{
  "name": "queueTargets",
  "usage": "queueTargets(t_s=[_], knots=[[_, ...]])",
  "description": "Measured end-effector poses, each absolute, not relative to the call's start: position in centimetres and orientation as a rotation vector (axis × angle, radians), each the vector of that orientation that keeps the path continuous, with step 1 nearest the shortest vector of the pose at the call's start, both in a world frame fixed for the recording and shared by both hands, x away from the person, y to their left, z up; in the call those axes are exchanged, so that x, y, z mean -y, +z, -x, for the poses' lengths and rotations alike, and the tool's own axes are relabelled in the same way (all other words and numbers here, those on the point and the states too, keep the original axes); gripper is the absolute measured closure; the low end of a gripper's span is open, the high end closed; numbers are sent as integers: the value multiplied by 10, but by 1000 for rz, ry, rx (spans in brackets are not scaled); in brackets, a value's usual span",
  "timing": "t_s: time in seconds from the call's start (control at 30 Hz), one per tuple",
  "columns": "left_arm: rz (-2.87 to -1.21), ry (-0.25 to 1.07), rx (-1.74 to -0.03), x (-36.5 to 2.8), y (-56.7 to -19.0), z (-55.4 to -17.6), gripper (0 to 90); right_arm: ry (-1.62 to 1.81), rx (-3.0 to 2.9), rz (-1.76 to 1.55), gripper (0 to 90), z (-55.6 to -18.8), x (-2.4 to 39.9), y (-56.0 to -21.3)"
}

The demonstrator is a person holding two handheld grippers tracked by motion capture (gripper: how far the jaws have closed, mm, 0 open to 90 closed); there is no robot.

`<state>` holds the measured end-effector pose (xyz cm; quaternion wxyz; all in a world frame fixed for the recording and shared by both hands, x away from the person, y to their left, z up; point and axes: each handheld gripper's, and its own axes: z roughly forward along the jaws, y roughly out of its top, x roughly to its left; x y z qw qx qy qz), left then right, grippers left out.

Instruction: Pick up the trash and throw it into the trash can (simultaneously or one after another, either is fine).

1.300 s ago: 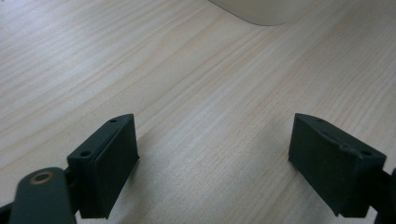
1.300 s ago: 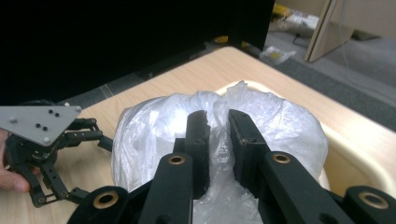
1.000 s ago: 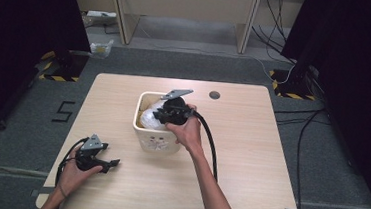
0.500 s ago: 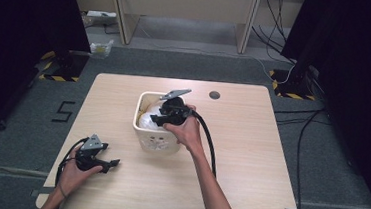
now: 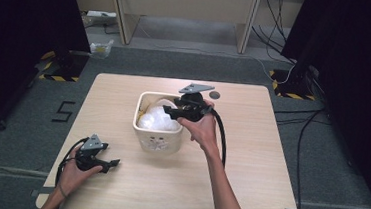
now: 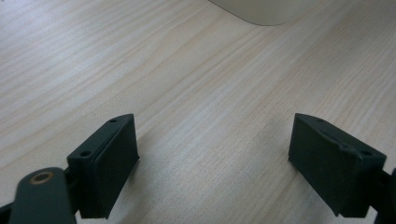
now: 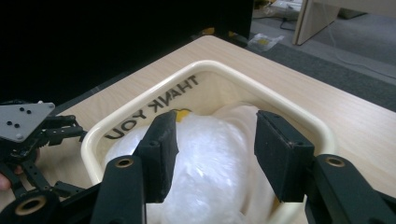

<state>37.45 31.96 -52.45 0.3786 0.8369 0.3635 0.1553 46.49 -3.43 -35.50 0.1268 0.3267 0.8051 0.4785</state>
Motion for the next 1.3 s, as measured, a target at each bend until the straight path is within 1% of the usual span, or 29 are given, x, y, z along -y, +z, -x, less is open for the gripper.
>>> queueTargets(t_s=[0.3,0.5,0.63,1.03,1.23,1.3], knots=[[-2138,397,-929,-320,-524,-374,147,1377,-2278,-997,445,-459,67,-351],[-2138,397,-929,-320,-524,-374,147,1354,-2234,-1036,353,-456,83,-353],[-2138,397,-929,-320,-525,-375,147,1341,-2215,-1048,318,-454,90,-353],[-2138,397,-929,-320,-525,-375,147,1309,-2173,-1081,272,-447,108,-355],[-2138,397,-929,-320,-524,-375,147,1283,-2151,-1101,222,-444,114,-357],[-2138,397,-929,-320,-525,-375,147,1271,-2146,-1101,220,-443,117,-357]])
